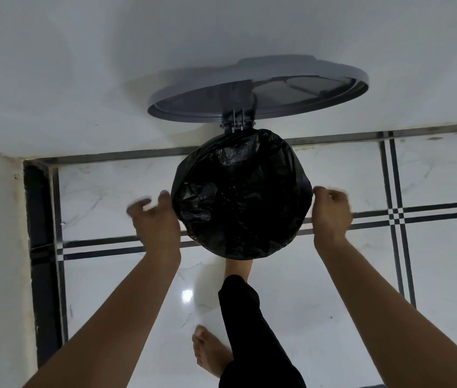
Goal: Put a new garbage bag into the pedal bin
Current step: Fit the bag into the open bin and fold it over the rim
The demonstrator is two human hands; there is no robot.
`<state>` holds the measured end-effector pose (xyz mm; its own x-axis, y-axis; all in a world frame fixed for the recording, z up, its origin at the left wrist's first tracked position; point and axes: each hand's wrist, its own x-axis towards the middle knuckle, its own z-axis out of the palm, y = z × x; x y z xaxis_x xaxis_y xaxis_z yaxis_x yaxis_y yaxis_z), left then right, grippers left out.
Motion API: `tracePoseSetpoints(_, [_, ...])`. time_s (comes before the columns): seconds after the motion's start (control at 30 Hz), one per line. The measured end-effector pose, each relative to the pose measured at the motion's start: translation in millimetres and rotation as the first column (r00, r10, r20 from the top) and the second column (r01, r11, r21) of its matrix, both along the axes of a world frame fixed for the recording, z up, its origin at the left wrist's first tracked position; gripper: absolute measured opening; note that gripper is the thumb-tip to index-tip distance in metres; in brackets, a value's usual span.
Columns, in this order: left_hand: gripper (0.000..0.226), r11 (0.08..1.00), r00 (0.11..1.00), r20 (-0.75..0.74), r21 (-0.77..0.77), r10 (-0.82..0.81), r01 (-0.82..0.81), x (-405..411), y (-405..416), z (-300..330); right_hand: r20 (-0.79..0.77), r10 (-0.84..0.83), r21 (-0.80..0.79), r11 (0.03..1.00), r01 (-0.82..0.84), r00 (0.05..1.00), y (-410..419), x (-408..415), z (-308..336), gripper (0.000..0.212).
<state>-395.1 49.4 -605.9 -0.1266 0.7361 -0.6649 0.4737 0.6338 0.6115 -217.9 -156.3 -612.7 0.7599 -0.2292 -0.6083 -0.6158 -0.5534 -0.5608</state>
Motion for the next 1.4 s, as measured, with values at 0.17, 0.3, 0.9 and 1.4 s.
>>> tracePoseSetpoints(0.17, [0.041, 0.560, 0.706, -0.199, 0.481, -0.679, 0.674, 33.9, 11.4, 5.5, 0.466, 0.666, -0.257, 0.732, -0.630, 0.583, 50.0, 8.0, 1.5, 0.033])
tracePoseSetpoints(0.3, [0.035, 0.314, 0.485, -0.392, 0.425, -0.782, 0.849, 63.3, 46.1, -16.3, 0.328, 0.886, -0.482, 0.456, -0.748, 0.328, 80.8, 30.7, -8.6, 0.044])
tracePoseSetpoints(0.9, [0.019, 0.699, 0.729, 0.157, -0.209, -0.667, 0.684, 78.3, 100.0, -23.0, -0.037, 0.847, -0.279, 0.501, -0.819, 0.530, 107.8, 93.5, -9.7, 0.029])
tracePoseSetpoints(1.4, [0.035, 0.893, 0.895, 0.180, -0.127, -0.408, 0.433, 58.7, 47.4, -29.2, -0.483, 0.870, -0.145, 0.039, -0.989, 0.105, 129.5, -29.2, -102.1, 0.040])
